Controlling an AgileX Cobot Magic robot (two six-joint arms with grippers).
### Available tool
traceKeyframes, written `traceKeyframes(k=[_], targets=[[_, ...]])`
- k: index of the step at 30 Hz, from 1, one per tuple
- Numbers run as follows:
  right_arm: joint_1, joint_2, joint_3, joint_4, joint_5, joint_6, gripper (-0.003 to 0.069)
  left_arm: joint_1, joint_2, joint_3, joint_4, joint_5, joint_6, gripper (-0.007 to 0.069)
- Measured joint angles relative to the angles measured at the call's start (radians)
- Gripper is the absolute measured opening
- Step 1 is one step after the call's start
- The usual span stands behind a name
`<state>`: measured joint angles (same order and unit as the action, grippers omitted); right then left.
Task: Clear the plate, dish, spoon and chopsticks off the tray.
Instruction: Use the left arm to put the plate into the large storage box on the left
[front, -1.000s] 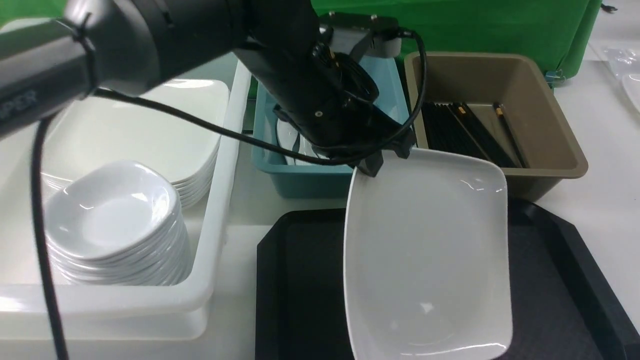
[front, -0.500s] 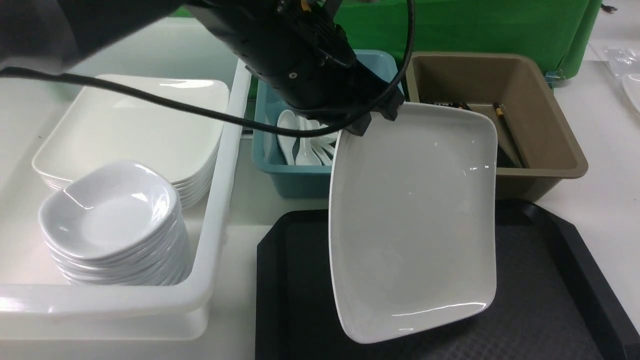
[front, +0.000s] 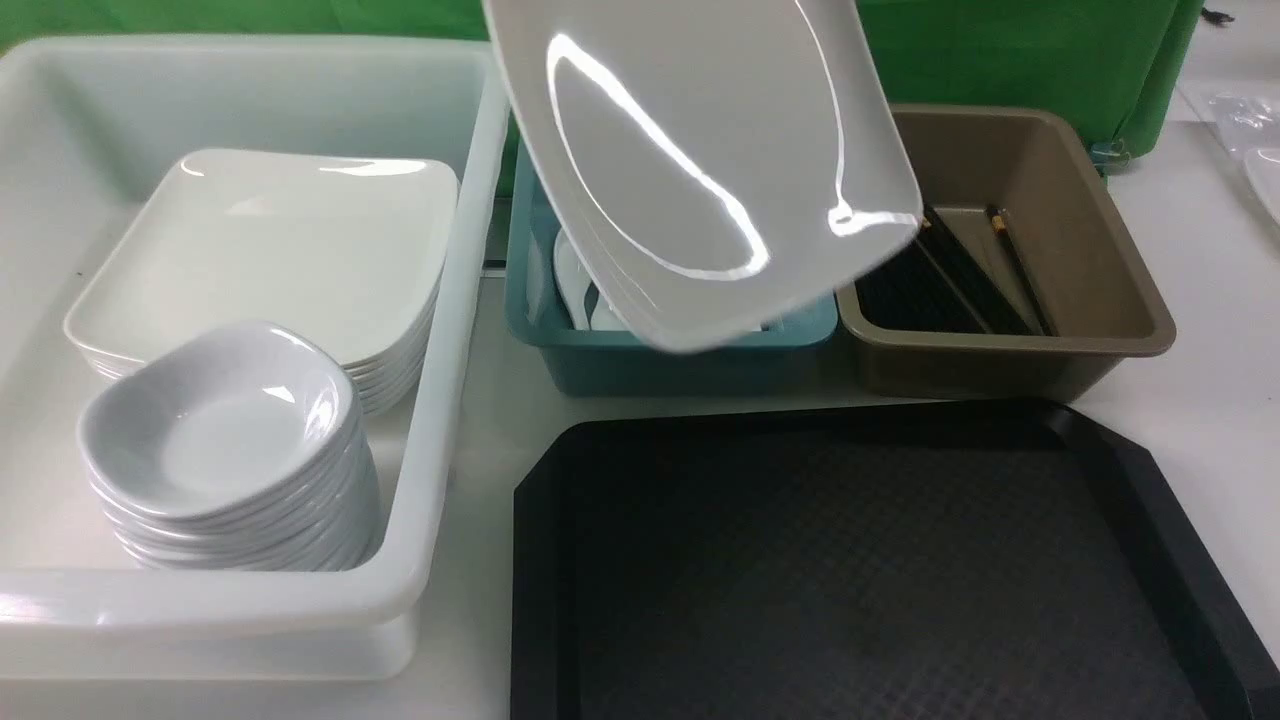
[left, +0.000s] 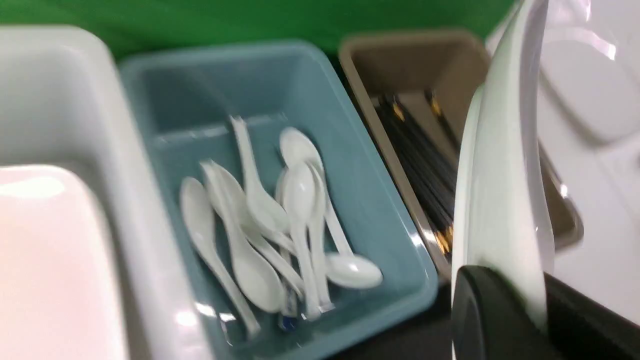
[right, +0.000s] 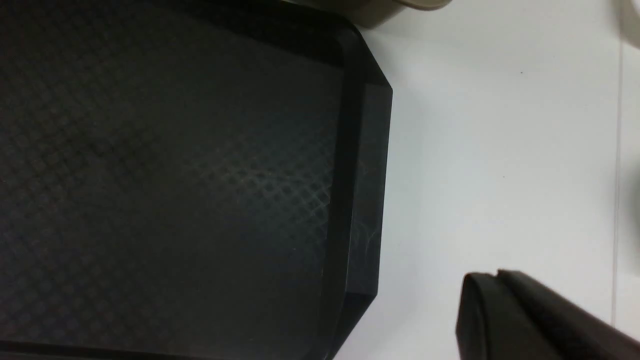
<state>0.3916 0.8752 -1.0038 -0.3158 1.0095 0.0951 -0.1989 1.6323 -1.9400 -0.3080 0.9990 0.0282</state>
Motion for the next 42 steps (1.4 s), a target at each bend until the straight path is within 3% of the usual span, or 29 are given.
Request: traceKeyframes(k=[1,4,7,10,15,23,32,42], targets=[[0.000,0.000,0.000,0.000,0.000,0.000,0.0059,0.095,-0.009,-0.001,-0.046,0.007,0.020,0.0023],[0.000,0.000,0.000,0.006,0.001,0.000,0.0066,0.247,-0.015,-0.002,-0.088,0.019,0.033,0.0023],[0.000,0.000,0.000,0.017,0.002,0.000,0.0071,0.337,-0.015,-0.002,-0.115,0.025,0.047,0.0023],[0.000,0.000,0.000,0.034,0.002,0.000,0.0076,0.540,-0.015,-0.002,-0.182,0.030,0.074,0.0027],[0.000,0.000,0.000,0.037,0.002,-0.004,0.0084,0.696,-0.008,0.002,-0.218,0.032,0.101,0.0028],[0.000,0.000,0.000,0.041,-0.001,-0.005,0.0087,0.733,0.034,0.170,-0.322,-0.007,0.158,0.0028],[0.000,0.000,0.000,0.050,-0.001,-0.005,0.0097,0.733,0.059,0.518,-0.562,-0.264,0.341,0.0029],[0.000,0.000,0.000,0.052,-0.001,-0.005,0.0107,0.733,0.130,0.589,-0.616,-0.321,0.421,0.0029]])
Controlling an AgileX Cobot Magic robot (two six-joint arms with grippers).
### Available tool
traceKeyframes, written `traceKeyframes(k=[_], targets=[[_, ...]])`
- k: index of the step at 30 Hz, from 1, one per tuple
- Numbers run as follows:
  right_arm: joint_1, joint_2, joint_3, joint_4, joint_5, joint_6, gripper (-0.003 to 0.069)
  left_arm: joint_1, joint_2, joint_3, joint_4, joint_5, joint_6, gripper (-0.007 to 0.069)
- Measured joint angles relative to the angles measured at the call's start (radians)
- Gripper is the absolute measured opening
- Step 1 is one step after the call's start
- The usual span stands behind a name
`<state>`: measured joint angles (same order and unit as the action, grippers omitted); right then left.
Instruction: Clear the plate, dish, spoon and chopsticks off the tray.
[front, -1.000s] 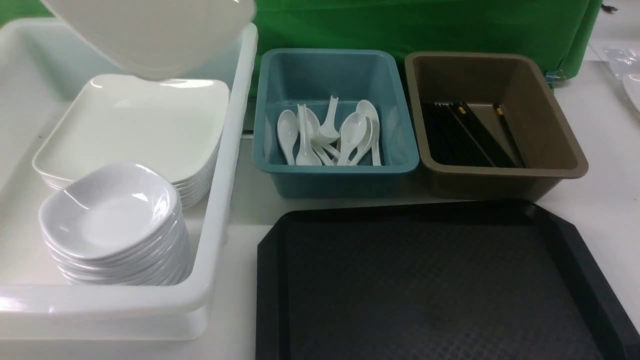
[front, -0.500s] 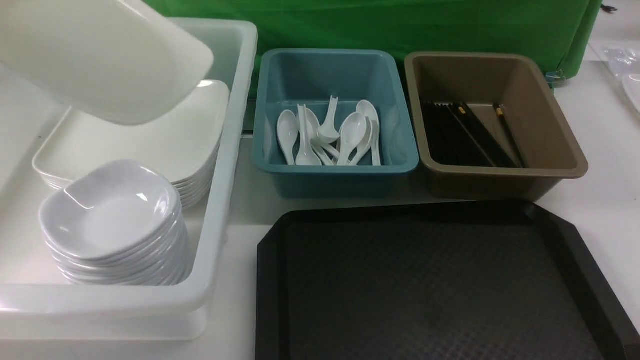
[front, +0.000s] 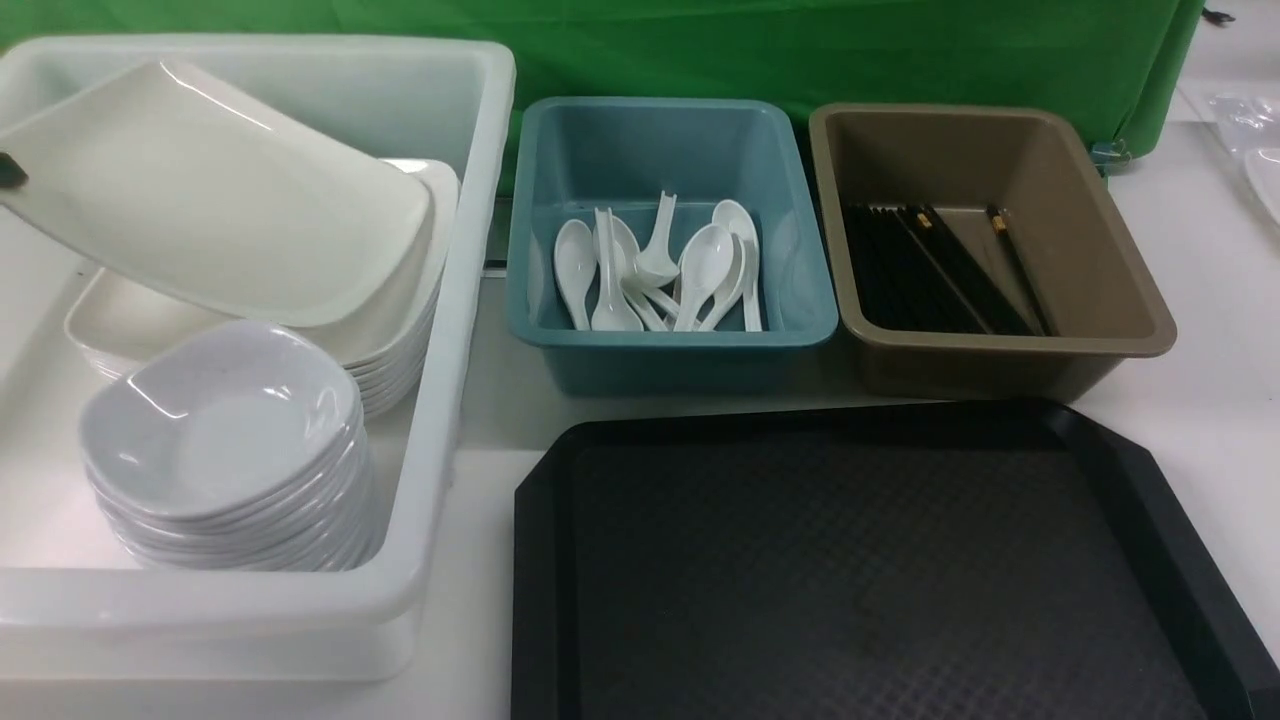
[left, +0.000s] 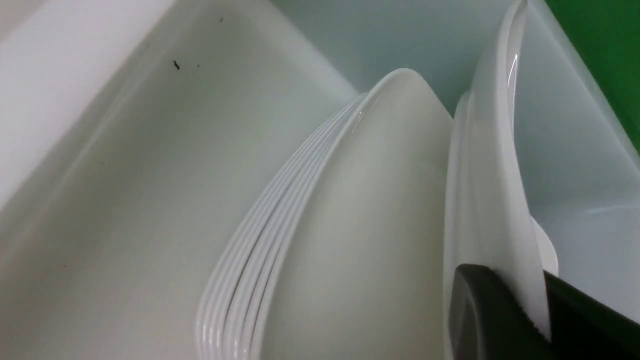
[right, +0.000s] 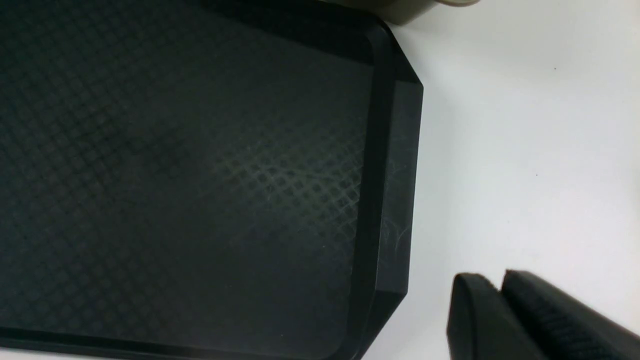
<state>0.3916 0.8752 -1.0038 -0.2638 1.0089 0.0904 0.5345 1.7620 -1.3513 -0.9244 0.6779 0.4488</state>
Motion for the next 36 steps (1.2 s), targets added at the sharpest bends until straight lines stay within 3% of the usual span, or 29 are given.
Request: traceKeyframes(k=[5,7,12,19,25,29,31,32,33,34,35,36], targets=[[0.000,0.000,0.000,0.000,0.000,0.005,0.0114,-0.017,0.037,0.000,0.007,0.012,0.005,0.0031],[0.000,0.000,0.000,0.000,0.000,0.005,0.0117,-0.038,0.044,0.000,0.064,0.000,0.005,0.0056],[0.000,0.000,0.000,0.004,0.000,0.005,0.0124,-0.096,0.047,0.000,0.229,-0.030,-0.006,0.0245],[0.000,0.000,0.000,0.027,0.000,0.005,0.0129,-0.114,0.034,0.000,0.366,-0.007,-0.032,0.0526],[0.000,0.000,0.000,0.036,-0.005,0.005,0.0132,-0.114,-0.040,-0.021,0.464,-0.005,-0.060,0.0604],[0.000,-0.001,-0.006,0.037,-0.036,-0.001,0.0136,-0.123,-0.116,-0.060,0.455,0.021,-0.054,0.0567],[0.000,-0.016,-0.031,0.033,-0.078,-0.001,0.0136,-0.159,-0.181,-0.080,0.425,0.066,-0.010,0.0459],[0.000,-0.045,-0.046,0.022,-0.125,-0.001,0.0128,-0.195,-0.215,-0.082,0.414,0.088,0.007,0.0365],[0.000,-0.045,-0.048,0.020,-0.125,-0.001,0.0128,-0.195,-0.221,-0.082,0.414,0.091,0.007,0.0365],[0.000,-0.073,-0.053,0.011,-0.171,-0.001,0.0115,-0.226,-0.245,-0.083,0.409,0.105,0.016,0.0287],[0.000,-0.140,-0.053,-0.008,-0.269,0.000,0.0076,-0.282,-0.299,-0.086,0.406,0.136,0.024,0.0153],[0.000,-0.186,-0.042,-0.016,-0.347,0.003,0.0046,-0.321,-0.330,-0.086,0.405,0.151,0.029,0.0094]])
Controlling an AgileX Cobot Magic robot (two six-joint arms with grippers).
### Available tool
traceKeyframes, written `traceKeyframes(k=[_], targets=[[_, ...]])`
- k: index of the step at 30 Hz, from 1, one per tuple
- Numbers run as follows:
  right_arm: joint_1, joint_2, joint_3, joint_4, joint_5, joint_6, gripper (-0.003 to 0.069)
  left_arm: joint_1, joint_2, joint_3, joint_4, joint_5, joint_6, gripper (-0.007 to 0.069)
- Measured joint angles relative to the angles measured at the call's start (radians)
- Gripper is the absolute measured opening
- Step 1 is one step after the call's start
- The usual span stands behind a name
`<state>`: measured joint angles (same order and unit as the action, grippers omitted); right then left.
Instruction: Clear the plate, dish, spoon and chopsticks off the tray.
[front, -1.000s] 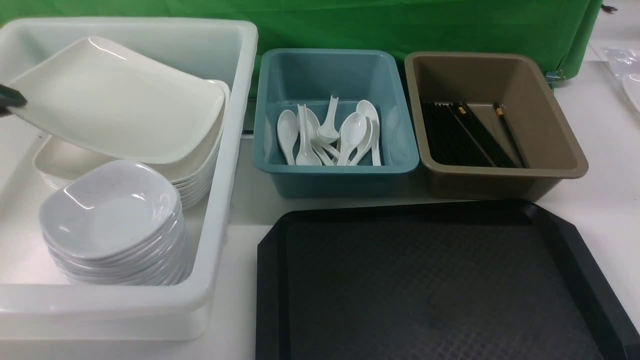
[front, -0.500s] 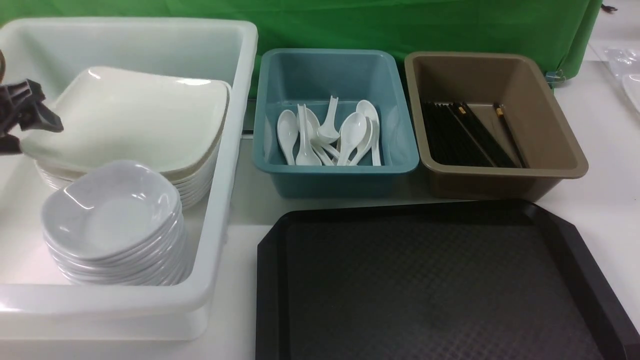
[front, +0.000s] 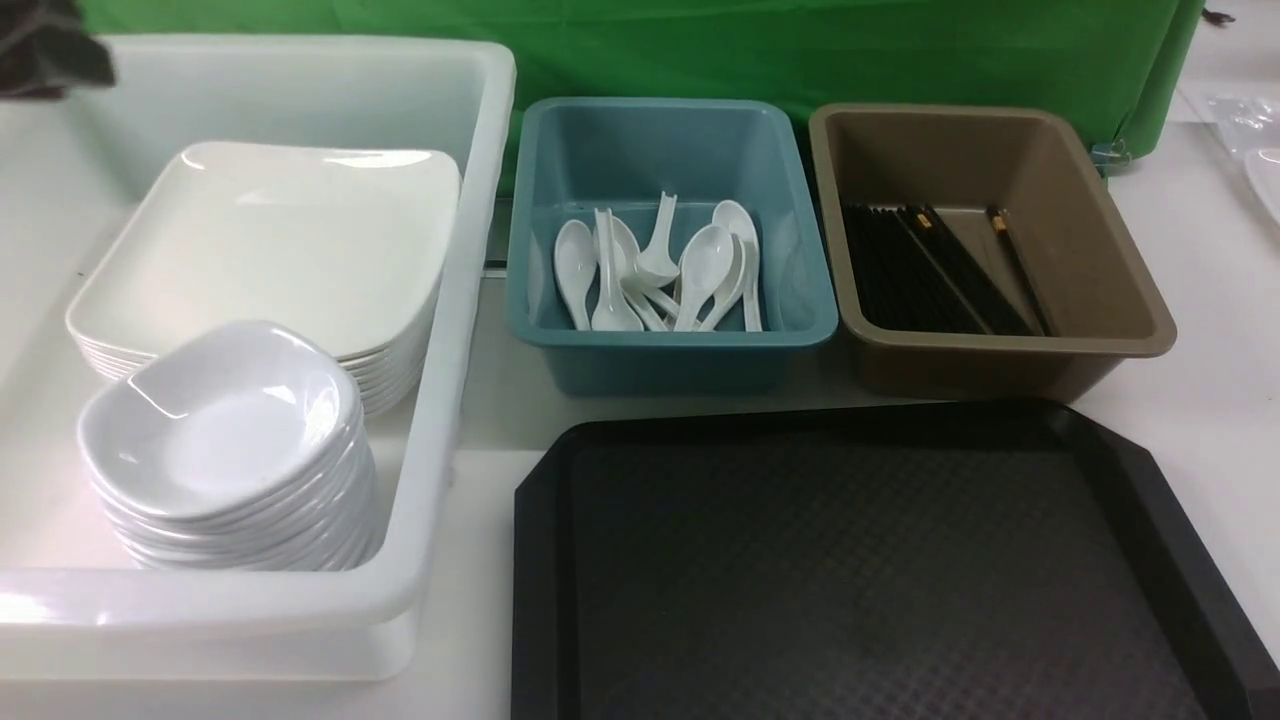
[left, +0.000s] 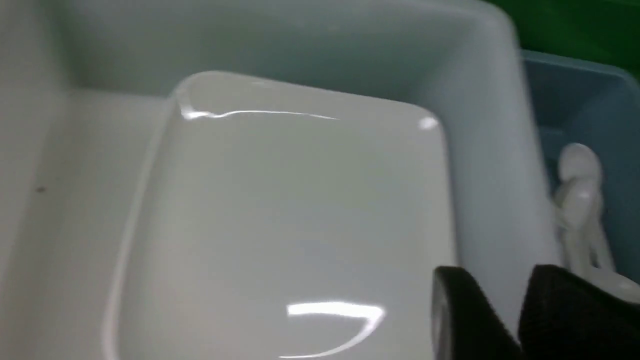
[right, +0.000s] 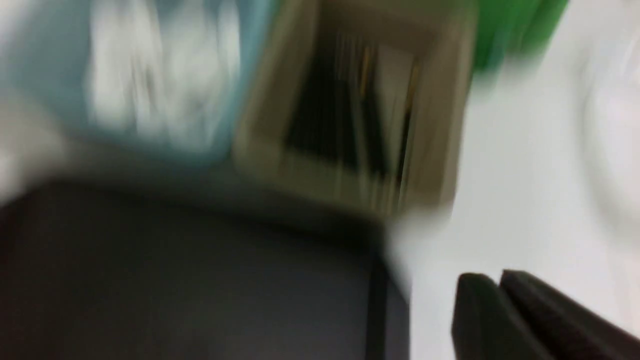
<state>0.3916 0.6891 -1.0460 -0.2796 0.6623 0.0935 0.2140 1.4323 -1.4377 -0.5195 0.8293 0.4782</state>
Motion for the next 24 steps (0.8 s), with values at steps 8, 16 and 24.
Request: traceKeyframes(k=[8,16,24], targets=[[0.000,-0.447,0.302,-0.015,-0.503,0.005,0.0017,-0.342,-0.247,0.045,-0.004,0.047,0.033,0.0002],[0.000,-0.670,0.514,-0.015,-0.735,0.005,0.0022,-0.527,-0.651,0.390,0.001,-0.035,-0.074,0.0000],[0.000,-0.678,0.522,-0.014,-0.745,0.005,0.0076,-0.532,-1.141,0.813,0.024,-0.174,-0.176,0.0000]])
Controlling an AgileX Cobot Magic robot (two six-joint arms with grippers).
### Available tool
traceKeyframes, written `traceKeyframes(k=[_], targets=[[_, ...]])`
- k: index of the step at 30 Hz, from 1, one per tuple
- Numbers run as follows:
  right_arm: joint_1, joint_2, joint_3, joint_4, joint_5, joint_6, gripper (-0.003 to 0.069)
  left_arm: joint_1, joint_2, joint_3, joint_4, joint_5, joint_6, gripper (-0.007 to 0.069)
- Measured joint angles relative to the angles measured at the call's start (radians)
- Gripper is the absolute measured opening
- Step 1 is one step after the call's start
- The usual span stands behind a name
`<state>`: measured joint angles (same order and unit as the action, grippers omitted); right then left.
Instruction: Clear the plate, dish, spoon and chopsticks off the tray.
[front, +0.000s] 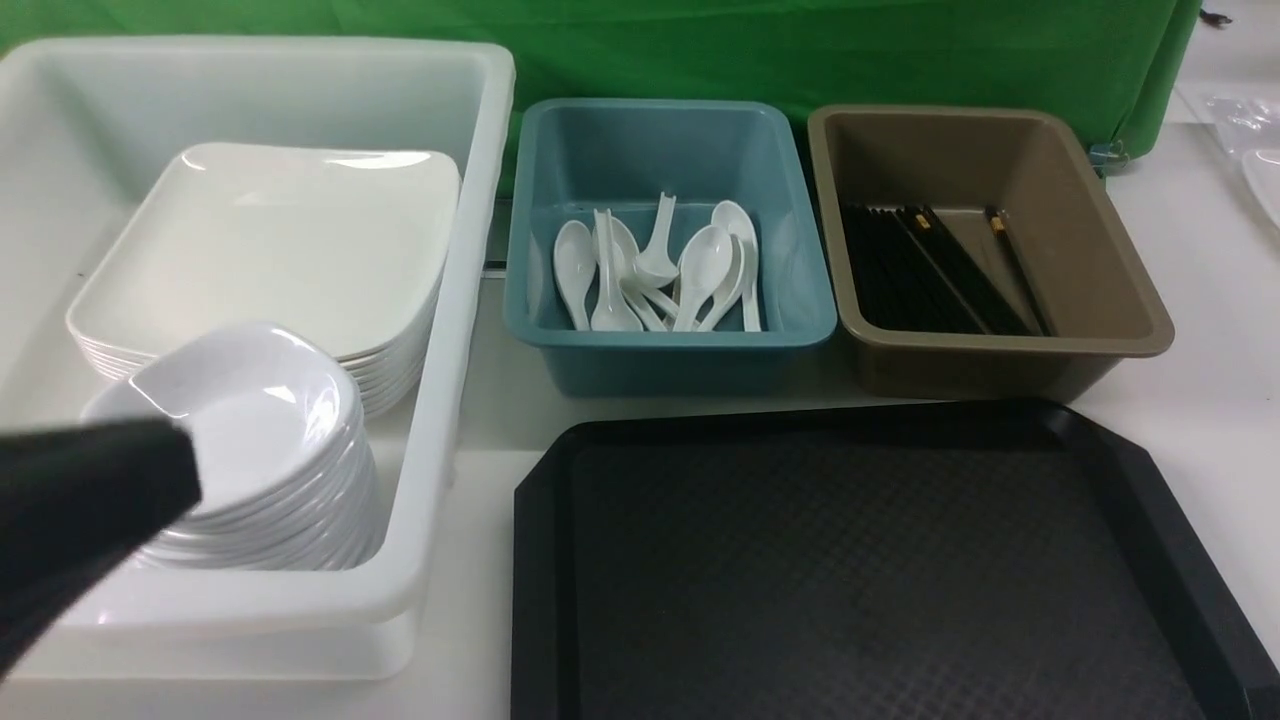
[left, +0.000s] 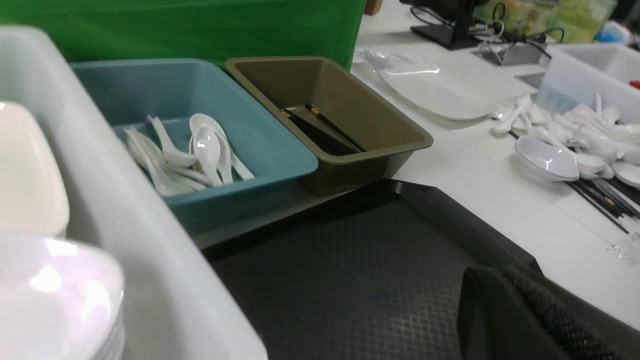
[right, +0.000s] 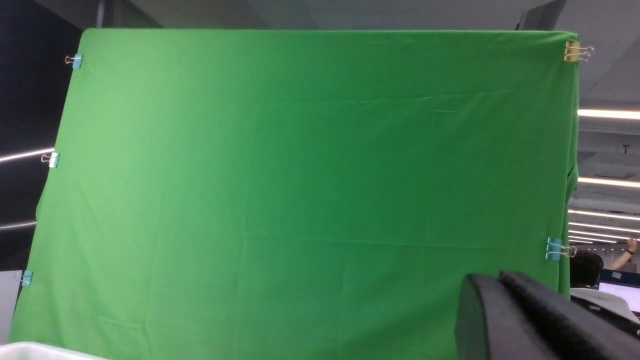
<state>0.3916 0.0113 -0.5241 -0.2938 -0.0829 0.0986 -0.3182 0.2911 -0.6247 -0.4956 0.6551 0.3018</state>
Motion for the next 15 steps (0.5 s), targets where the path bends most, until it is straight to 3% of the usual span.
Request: traceKeyframes(k=[7,15], targets=[[0.000,-0.002,0.000,0.000,0.000,0.001,0.0089,0.000,-0.197,0.153,0.001,-0.074,-0.026,0.0007],[0.000,-0.003,0.000,0.001,0.000,0.001,0.0106,0.000,-0.248,0.174,-0.005,-0.095,-0.032,0.0009]])
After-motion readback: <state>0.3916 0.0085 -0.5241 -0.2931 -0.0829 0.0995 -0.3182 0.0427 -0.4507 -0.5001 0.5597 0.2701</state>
